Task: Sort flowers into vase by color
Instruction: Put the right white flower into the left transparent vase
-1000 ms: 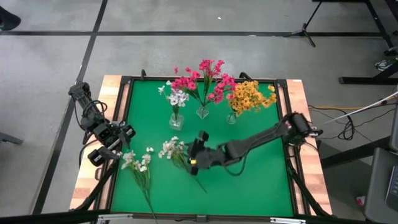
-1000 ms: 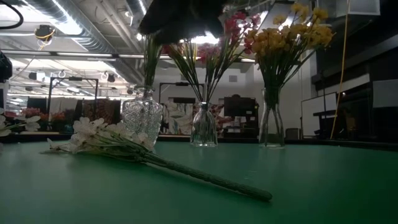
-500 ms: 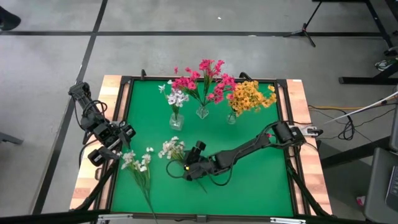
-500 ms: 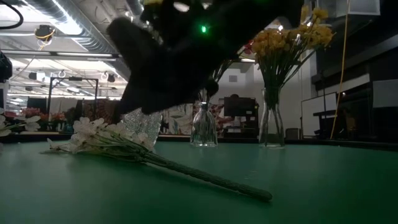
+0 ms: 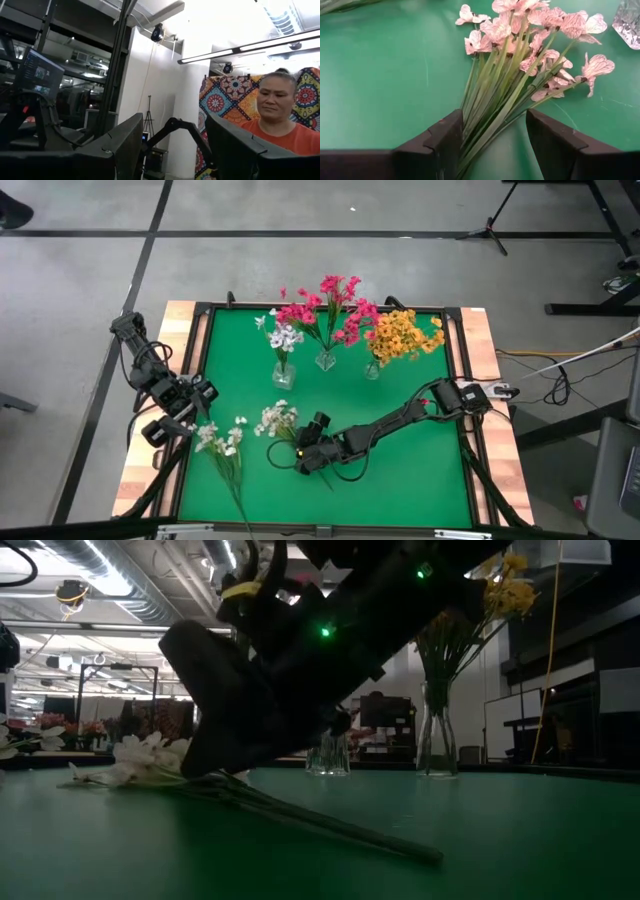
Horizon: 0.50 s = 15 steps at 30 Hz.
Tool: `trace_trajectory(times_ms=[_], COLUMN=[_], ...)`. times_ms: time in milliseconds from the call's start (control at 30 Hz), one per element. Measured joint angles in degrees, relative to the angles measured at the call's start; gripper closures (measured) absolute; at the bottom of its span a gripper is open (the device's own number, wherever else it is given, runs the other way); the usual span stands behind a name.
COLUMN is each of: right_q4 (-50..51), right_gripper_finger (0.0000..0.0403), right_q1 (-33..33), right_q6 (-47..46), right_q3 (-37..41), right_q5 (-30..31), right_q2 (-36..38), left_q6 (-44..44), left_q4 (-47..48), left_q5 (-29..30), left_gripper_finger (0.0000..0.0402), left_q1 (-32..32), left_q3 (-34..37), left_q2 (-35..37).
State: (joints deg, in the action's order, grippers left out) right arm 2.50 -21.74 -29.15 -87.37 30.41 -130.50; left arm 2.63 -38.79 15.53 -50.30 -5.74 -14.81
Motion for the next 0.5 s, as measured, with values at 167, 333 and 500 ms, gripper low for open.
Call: trace_trajectory(times_ms=[167, 333, 500], right_q4=[0.3, -4.2, -5.6], right_gripper_finger=[0.0185, 0.0185, 0.0185], right_q1=[0.0, 0.0, 0.0], right_q6=[0.0, 0.9, -0.4], right_q3=[0.0, 0.0, 0.0], right_q5=[0.3, 0.0, 0.0], right_q2=[0.0, 0.9, 1.0], left_q6=[0.0, 0.2, 0.2], left_q4=[0.8, 0.8, 0.8], left_q5=[0.0, 0.0, 0.0], left_gripper_finger=[0.0188, 0.0188, 0.0188], left_q1=[0.0, 0.0, 0.0], left_q3=[0.0, 0.0, 0.0], left_q2=[0.0, 0.0, 0.0])
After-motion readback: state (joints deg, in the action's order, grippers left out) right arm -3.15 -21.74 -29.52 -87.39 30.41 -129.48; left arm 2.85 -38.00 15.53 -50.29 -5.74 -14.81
